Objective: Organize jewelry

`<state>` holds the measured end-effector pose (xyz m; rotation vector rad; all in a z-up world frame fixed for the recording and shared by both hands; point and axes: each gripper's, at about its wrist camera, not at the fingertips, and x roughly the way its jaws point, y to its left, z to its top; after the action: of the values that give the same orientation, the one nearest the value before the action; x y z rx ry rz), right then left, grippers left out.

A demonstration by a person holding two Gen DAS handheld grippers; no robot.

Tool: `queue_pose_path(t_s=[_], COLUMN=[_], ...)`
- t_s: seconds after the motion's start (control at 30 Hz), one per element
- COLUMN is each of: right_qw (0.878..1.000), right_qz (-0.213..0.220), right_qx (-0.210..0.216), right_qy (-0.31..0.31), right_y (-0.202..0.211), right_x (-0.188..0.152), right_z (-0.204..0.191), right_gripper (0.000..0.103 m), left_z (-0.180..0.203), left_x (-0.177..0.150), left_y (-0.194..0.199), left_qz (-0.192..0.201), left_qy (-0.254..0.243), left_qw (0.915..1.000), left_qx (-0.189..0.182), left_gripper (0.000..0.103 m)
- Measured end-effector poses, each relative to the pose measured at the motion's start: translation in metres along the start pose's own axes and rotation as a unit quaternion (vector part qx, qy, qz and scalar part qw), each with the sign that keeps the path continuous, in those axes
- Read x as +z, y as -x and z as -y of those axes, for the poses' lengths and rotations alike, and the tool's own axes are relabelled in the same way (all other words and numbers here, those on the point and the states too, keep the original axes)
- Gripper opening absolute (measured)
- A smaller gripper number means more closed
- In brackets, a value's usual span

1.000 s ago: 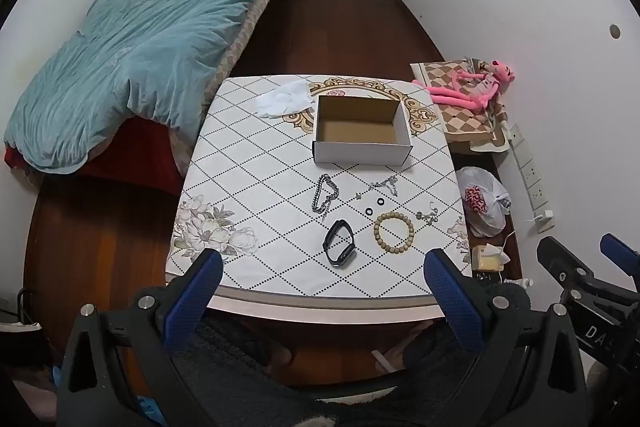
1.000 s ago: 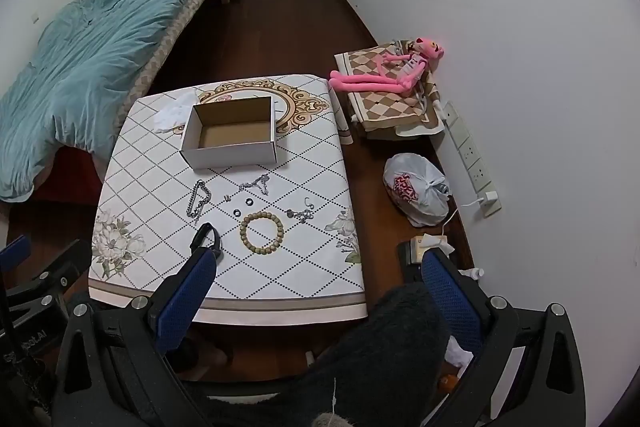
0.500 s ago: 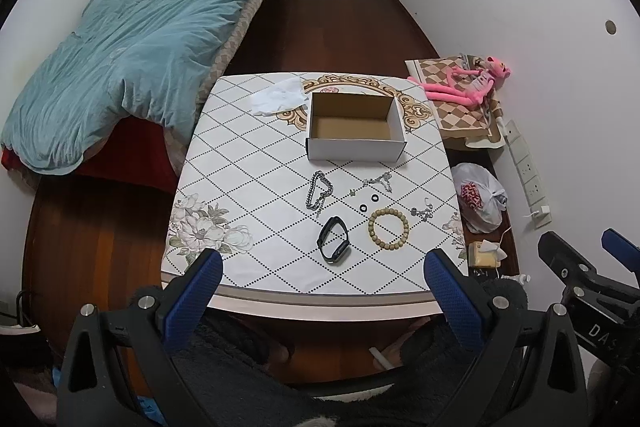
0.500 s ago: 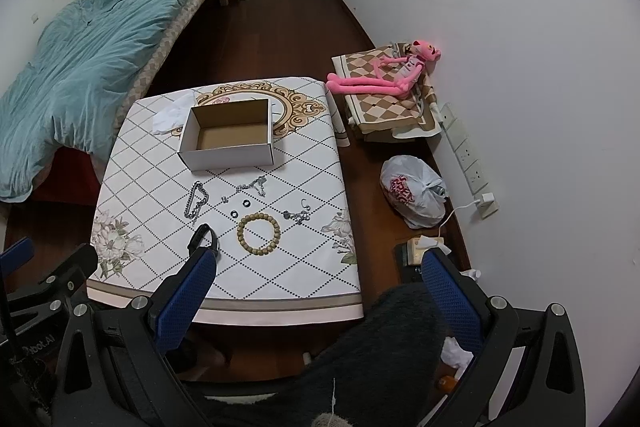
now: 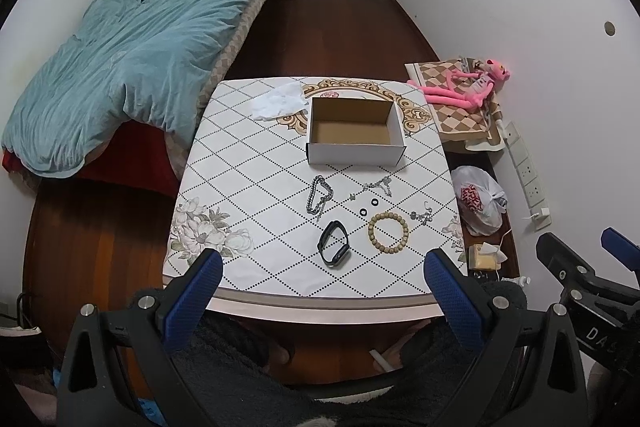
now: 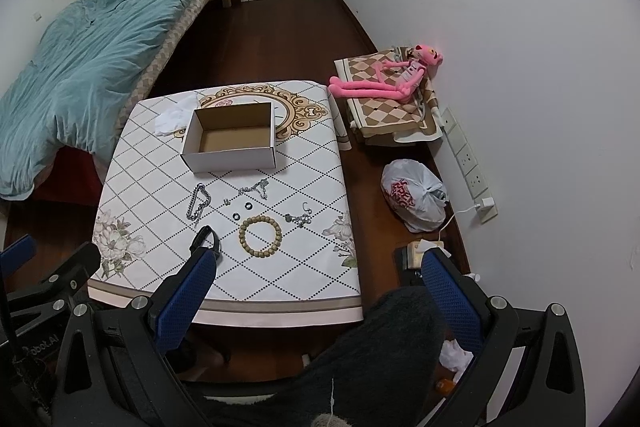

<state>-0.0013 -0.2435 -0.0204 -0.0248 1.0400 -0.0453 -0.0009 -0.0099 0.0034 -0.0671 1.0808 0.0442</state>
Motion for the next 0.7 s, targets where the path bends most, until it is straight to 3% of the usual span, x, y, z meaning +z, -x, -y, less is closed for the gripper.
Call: queue_pose_path(t_s=[0.7], right_qw=[1.0], right_qz=[0.0], right_qx=[0.001], right_qy=[0.0], right_y=[0.0003], right_x=[0.0014], right_z=[-0.0028], right_gripper=[0.103], left_z=[0.0034], left_x=[0.0039], left_y=[0.0031], left_qz=[0.003], left_qy=[-0.003], left_qw=[1.0], left_qx=[-0.001], left_gripper=[0.103])
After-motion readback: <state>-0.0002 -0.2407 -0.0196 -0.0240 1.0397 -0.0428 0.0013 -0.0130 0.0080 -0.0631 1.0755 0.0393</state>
